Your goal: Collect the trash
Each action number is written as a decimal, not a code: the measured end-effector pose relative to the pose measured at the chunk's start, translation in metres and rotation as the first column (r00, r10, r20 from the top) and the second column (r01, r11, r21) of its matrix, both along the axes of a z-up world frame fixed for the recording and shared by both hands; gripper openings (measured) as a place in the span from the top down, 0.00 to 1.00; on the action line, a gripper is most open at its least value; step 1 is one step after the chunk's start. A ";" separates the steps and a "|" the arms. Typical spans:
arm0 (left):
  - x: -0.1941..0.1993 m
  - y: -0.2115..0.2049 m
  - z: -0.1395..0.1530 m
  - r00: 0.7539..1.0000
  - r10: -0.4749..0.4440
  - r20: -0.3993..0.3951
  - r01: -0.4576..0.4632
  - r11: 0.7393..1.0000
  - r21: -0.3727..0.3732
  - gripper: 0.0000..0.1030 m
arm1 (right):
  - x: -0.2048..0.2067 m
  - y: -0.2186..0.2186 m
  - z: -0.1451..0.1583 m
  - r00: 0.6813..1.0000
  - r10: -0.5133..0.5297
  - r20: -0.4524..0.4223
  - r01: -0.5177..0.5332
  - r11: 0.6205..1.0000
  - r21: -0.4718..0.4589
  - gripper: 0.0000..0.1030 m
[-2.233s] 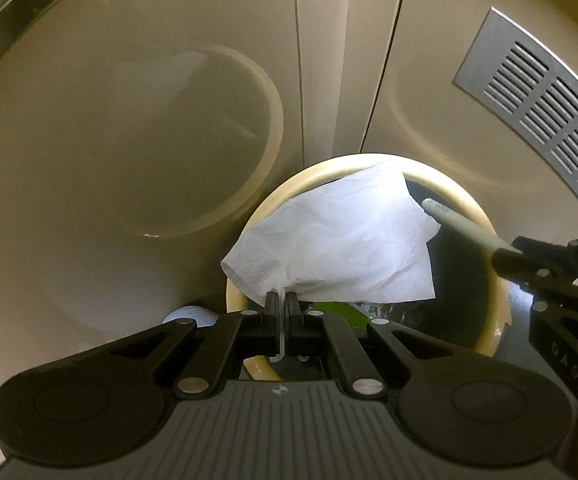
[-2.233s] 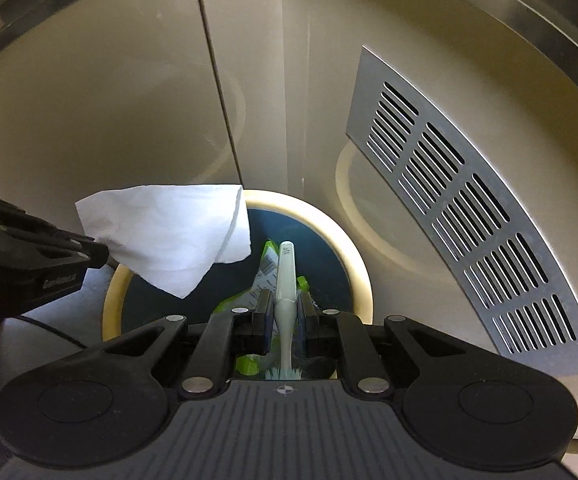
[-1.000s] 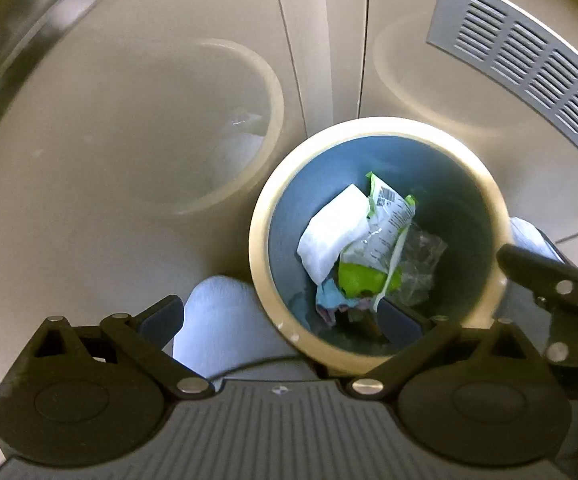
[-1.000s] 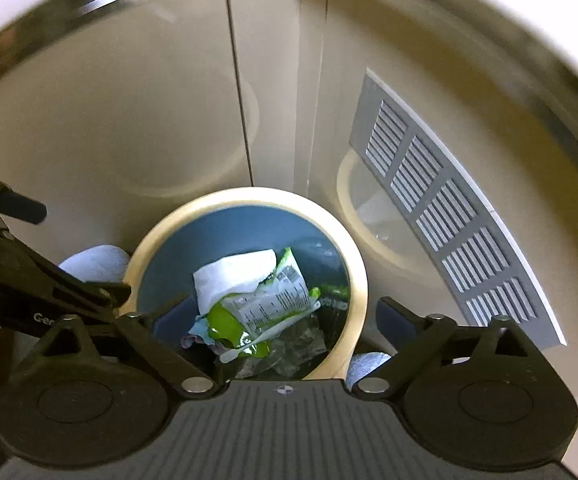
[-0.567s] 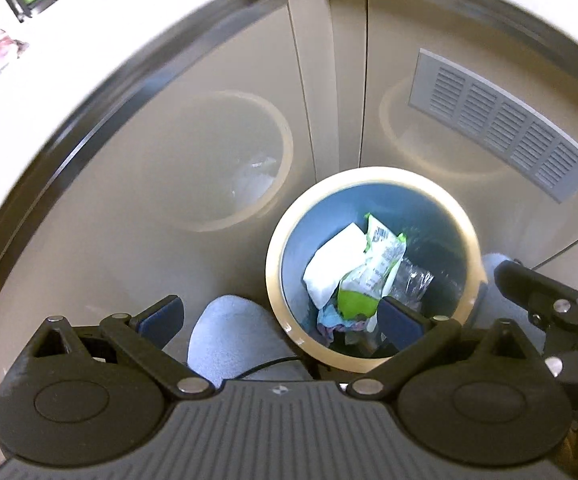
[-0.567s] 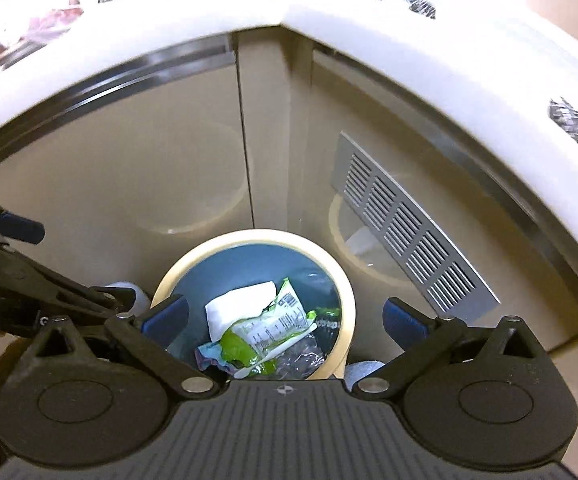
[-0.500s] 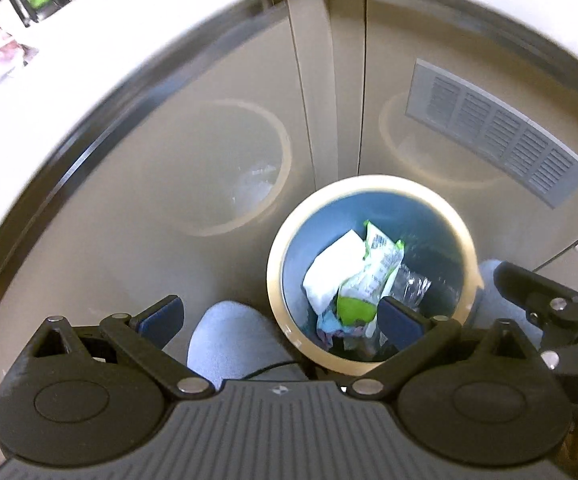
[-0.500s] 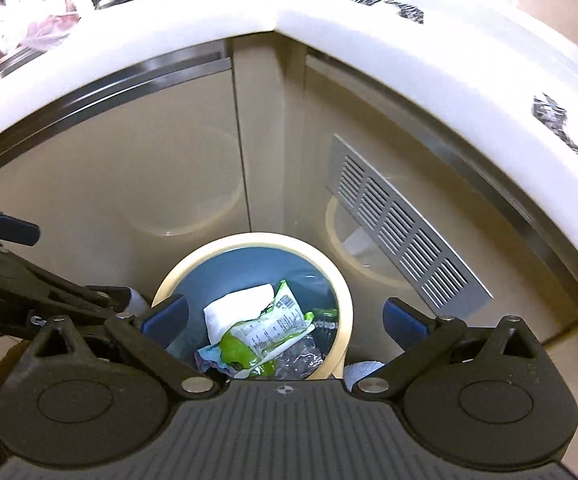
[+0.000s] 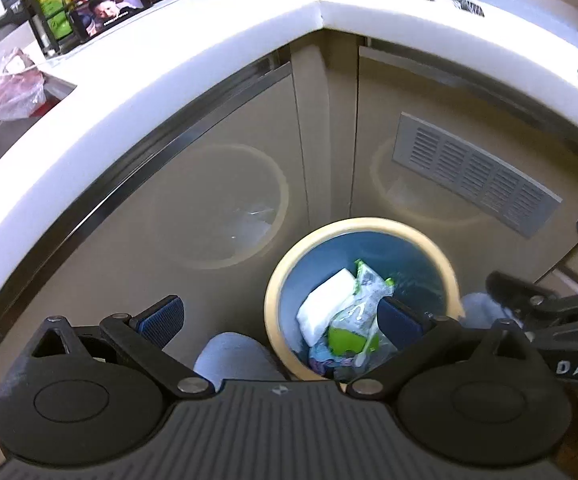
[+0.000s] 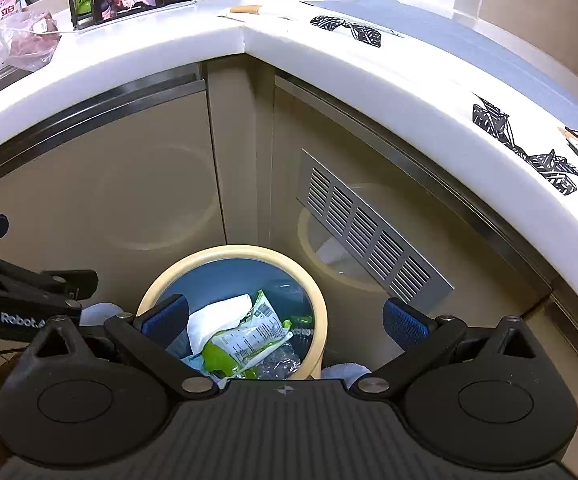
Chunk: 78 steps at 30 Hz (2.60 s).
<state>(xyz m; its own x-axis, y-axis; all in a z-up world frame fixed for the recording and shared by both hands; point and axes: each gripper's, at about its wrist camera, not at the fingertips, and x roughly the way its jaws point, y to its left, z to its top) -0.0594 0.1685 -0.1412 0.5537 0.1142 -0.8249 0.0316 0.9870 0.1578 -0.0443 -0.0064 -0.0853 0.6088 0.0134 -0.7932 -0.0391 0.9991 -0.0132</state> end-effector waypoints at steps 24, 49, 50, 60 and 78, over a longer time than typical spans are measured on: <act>0.022 0.008 -0.039 0.981 0.005 -0.192 -0.014 0.999 -0.045 0.00 | 0.022 -0.001 -0.025 0.997 -0.003 -0.080 0.002 1.000 -0.011 0.00; 0.044 0.017 -0.087 0.941 0.011 -0.338 -0.021 0.999 -0.025 0.00 | 0.053 0.013 -0.074 0.980 0.046 -0.191 -0.055 0.998 -0.038 0.00; 0.045 0.017 -0.087 0.941 0.013 -0.338 -0.022 0.999 -0.024 0.00 | 0.053 0.014 -0.074 0.980 0.048 -0.191 -0.056 0.998 -0.038 0.00; 0.043 0.016 -0.086 0.943 0.014 -0.334 -0.021 1.000 -0.018 0.00 | 0.050 0.012 -0.070 0.982 0.051 -0.184 -0.059 0.998 -0.036 0.00; 0.040 0.016 -0.076 0.953 0.006 -0.303 -0.006 1.000 -0.001 0.00 | 0.047 0.012 -0.058 0.988 0.052 -0.147 -0.058 0.998 -0.036 0.00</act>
<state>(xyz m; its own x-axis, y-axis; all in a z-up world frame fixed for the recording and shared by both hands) -0.0191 0.1843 -0.2175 0.2771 0.1148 -0.9540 0.0716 0.9876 0.1396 0.0024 0.0052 -0.1434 0.4856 0.0097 -0.8741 -0.0986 0.9942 -0.0437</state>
